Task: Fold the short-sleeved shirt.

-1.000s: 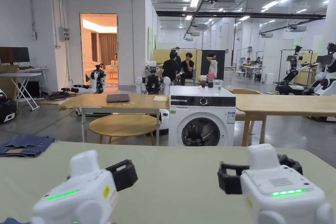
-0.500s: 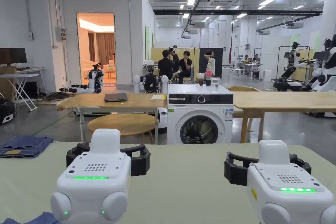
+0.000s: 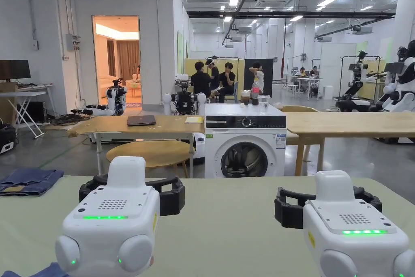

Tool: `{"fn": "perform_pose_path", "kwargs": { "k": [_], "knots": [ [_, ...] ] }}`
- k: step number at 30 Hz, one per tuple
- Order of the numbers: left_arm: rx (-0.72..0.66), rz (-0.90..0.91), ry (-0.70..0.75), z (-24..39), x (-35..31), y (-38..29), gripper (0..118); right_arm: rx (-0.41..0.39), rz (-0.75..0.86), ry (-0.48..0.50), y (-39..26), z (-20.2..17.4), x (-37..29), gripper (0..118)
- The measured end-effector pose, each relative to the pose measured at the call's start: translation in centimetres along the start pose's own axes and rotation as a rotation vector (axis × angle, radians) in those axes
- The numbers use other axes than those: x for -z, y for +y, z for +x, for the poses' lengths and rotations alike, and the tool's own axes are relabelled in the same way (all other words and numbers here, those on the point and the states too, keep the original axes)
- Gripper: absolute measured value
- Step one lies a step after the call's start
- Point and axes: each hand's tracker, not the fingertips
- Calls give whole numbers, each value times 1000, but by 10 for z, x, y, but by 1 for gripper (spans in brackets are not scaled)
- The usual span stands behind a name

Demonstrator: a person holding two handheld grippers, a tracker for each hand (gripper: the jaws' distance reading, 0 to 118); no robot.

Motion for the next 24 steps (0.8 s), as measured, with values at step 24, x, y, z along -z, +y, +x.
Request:
{"fn": "perform_pose_path", "kwargs": {
  "k": [24],
  "knots": [
    [16, 4, 24, -3, 0, -2, 118, -21, -16, -20, -2, 2, 3, 118]
  ]
}}
